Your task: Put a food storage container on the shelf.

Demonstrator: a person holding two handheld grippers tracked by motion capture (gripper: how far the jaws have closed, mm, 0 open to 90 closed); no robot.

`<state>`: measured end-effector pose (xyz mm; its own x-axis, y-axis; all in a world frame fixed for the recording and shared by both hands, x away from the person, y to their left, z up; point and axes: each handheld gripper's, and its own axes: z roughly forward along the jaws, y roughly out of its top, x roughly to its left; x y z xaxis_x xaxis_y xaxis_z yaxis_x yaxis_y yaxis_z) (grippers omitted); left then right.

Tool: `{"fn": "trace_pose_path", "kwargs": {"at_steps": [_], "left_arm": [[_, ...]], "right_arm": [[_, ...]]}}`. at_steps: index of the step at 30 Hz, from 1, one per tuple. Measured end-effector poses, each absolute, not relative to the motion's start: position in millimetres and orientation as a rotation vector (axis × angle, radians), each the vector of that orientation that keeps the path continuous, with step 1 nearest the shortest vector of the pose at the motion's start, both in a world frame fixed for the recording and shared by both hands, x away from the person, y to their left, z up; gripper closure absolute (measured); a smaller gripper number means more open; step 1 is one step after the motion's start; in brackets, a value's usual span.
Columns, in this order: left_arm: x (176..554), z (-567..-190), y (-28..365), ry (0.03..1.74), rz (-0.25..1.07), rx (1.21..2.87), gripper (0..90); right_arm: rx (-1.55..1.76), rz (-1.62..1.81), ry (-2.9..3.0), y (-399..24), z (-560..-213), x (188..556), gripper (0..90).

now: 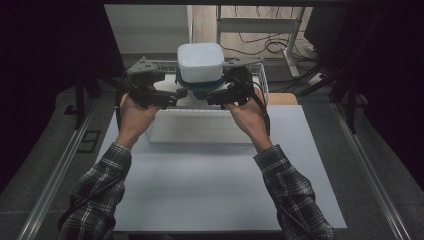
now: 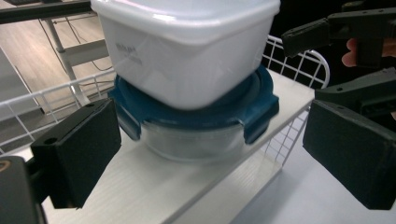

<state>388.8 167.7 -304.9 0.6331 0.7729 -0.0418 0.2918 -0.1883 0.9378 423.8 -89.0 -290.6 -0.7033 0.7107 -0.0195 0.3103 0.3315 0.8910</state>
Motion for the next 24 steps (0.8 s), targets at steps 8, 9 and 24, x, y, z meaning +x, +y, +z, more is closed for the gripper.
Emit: {"fn": "trace_pose_path", "kwargs": {"at_steps": [8, 9, 24], "left_arm": [[377.8, -319.3, 168.7, 0.843, 0.541, 1.757, 3.5], [376.6, -321.2, 168.5, 0.841, 0.542, 1.758, 3.5], [359.5, -359.0, 160.8, 0.844, 0.522, 1.799, 5.0]], "right_arm": [[0.908, 1.336, 2.234, -91.4, -306.9, 419.8, 0.0], [0.905, 1.338, 2.237, -91.7, -308.8, 419.1, 0.0], [0.856, 1.343, 2.264, -105.2, -337.8, 403.1, 0.0]]}}
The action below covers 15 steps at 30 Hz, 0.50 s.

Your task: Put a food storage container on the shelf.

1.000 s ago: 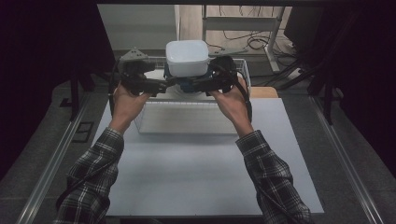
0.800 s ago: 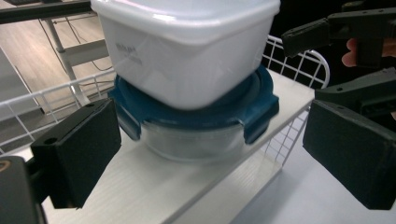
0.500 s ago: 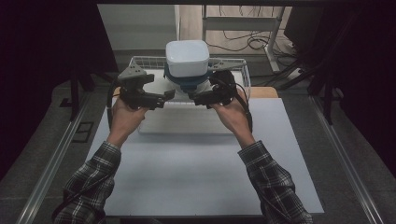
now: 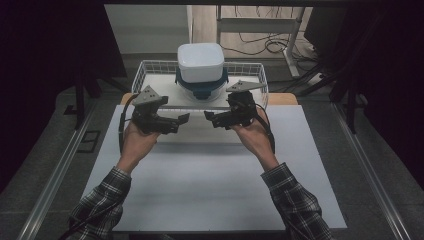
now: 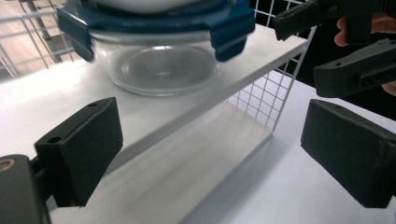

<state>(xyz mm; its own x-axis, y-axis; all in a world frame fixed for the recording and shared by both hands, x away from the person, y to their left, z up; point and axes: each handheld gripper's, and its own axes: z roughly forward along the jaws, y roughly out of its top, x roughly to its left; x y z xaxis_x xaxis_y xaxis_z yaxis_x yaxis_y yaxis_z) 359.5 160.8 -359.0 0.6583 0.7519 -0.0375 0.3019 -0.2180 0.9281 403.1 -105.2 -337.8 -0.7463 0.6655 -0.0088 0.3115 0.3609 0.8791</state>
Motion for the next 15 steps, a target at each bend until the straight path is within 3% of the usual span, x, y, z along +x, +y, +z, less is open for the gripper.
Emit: {"fn": "trace_pose_path", "kwargs": {"at_steps": [15], "left_arm": [[342.5, -380.0, 150.6, 0.827, 0.462, 1.857, 2.5]], "right_arm": [[0.828, 1.347, 2.301, -113.8, -359.1, 387.1, 0.0]]}}
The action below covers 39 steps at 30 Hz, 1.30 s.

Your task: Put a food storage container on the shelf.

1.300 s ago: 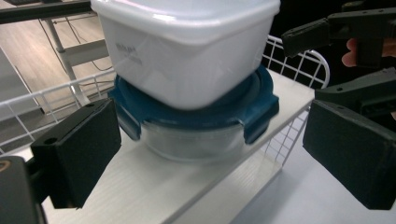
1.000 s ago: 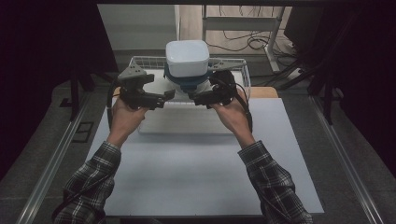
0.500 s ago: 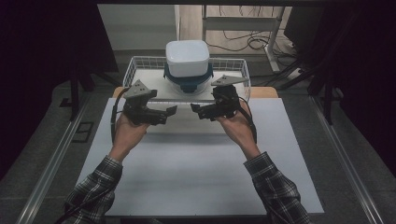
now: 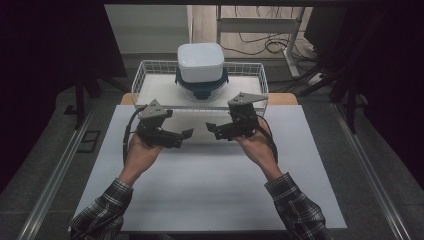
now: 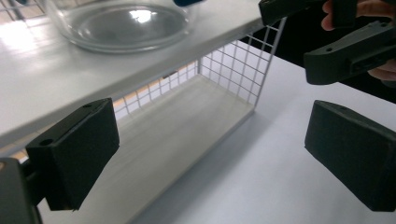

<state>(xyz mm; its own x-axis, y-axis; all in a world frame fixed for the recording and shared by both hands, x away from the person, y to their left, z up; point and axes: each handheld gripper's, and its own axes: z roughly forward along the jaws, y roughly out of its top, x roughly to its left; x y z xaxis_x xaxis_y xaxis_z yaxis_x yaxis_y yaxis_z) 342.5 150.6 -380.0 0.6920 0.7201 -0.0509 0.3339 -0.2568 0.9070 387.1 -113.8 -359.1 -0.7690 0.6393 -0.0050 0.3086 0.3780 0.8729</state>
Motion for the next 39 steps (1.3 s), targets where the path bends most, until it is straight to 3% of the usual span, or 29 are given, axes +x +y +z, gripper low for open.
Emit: {"fn": "trace_pose_path", "kwargs": {"at_steps": [39], "left_arm": [[289.2, -454.0, 146.8, 0.806, 0.430, 1.895, 2.9]], "right_arm": [[0.795, 1.313, 2.378, -135.2, -427.8, 332.9, 0.0]]}}
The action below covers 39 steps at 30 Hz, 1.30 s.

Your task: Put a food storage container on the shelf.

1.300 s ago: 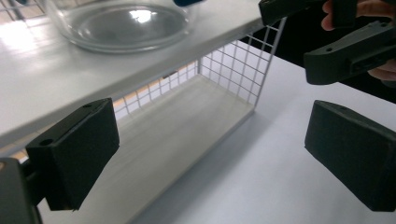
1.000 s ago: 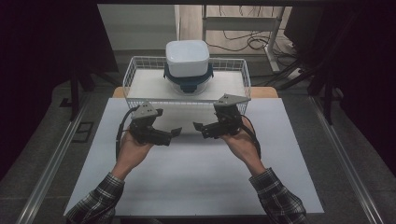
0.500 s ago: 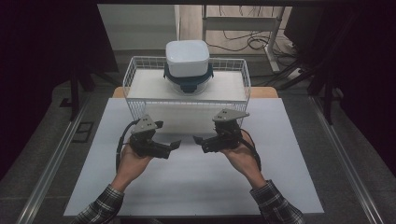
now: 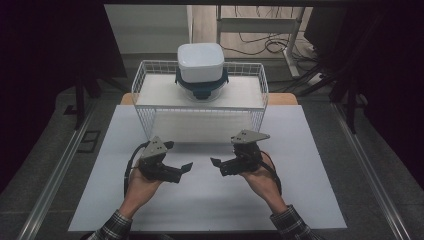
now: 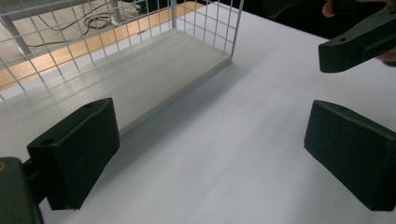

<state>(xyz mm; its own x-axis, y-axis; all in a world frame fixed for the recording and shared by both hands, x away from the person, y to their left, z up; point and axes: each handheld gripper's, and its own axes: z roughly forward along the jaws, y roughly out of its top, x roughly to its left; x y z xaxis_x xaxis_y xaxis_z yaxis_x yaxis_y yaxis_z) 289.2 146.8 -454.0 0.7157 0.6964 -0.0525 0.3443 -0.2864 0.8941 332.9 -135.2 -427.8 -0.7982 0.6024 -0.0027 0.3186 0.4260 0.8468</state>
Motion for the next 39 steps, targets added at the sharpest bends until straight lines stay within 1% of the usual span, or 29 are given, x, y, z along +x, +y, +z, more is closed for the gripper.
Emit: {"fn": "trace_pose_path", "kwargs": {"at_steps": [4, 11, 27, 39], "left_arm": [[286.4, -460.5, 147.7, 0.811, 0.444, 1.901, 2.9], [279.1, -476.4, 152.0, 0.837, 0.418, 1.896, 2.8], [258.3, -491.9, 169.2, 0.876, 0.407, 1.878, 2.7], [240.6, -502.6, 185.6, 0.914, 0.421, 1.882, 2.5]], "right_arm": [[0.805, 1.308, 2.381, -138.8, -432.9, 330.8, 0.0], [0.818, 1.295, 2.392, -151.1, -444.5, 322.1, 0.0], [0.849, 1.284, 2.369, -171.0, -459.0, 304.7, 0.2], [0.860, 1.280, 2.350, -186.8, -462.4, 292.2, 0.2]]}}
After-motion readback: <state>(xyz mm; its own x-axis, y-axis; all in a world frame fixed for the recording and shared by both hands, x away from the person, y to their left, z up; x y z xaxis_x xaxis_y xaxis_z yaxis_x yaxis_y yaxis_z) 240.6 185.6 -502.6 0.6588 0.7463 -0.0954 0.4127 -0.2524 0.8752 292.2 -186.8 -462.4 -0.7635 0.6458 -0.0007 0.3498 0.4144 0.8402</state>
